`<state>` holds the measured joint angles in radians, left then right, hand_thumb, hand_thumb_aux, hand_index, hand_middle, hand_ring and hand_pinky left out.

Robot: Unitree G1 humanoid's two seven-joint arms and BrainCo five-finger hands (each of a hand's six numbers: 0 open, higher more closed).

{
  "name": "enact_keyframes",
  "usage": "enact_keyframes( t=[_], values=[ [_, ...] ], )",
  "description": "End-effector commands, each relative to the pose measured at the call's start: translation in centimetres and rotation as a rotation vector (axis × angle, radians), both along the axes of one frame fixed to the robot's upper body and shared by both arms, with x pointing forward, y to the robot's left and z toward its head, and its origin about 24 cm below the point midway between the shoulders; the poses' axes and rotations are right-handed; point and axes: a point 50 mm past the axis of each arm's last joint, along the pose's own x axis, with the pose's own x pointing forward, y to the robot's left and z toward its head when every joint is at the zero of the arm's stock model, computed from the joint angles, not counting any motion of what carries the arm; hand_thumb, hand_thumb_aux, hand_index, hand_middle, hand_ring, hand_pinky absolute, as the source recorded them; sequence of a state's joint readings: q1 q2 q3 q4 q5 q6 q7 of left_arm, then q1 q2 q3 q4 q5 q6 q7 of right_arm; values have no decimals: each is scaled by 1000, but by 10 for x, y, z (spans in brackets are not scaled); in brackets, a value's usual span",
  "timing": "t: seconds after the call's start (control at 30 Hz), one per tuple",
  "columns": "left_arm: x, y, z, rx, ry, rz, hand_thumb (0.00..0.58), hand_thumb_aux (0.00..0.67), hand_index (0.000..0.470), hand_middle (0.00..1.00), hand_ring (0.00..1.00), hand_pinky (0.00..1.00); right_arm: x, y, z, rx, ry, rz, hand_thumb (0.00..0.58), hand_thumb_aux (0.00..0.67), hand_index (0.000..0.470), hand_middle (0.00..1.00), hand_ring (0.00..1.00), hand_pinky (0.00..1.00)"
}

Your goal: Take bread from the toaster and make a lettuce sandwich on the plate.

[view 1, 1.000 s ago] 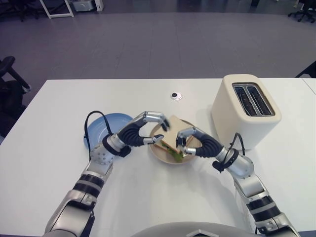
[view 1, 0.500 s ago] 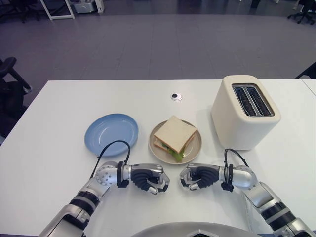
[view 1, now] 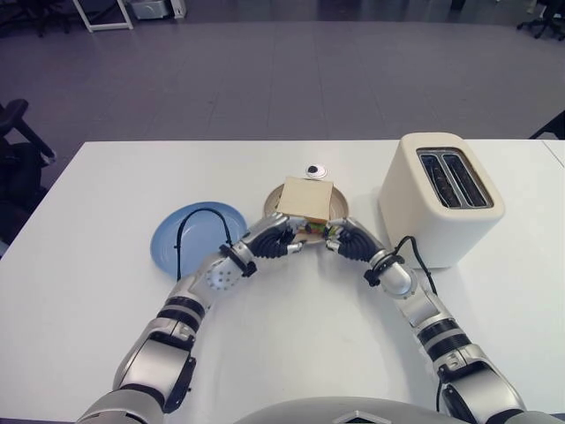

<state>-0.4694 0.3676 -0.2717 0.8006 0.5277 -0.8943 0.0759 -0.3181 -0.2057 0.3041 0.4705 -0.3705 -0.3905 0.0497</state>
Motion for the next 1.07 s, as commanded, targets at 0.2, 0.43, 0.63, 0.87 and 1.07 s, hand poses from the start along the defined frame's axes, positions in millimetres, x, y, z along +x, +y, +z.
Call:
enact_keyframes(
  t=[0.2, 0.43, 0.63, 0.87, 1.07],
  values=[
    [-27, 3, 32, -371, -26, -212, 0, 0, 0, 0, 0, 0, -2, -24, 51, 279, -199, -52, 281, 189, 133, 906, 906, 906],
    [-24, 23, 82, -608, -195, -142, 0, 0, 0, 0, 0, 0, -13, -48, 99, 510, -438, -160, 0, 0, 0, 0, 0, 0],
    [-15, 30, 95, -602, -384, 93, 0, 0, 0, 0, 0, 0, -16, -51, 104, 543, -482, -196, 0, 0, 0, 0, 0, 0],
    [-13, 24, 90, -579, -383, 113, 0, 0, 0, 0, 0, 0, -17, -54, 105, 530, -491, -202, 0, 0, 0, 0, 0, 0],
    [-12, 24, 88, -572, -378, 115, 0, 0, 0, 0, 0, 0, -17, -55, 105, 523, -496, -207, 0, 0, 0, 0, 0, 0]
  ],
)
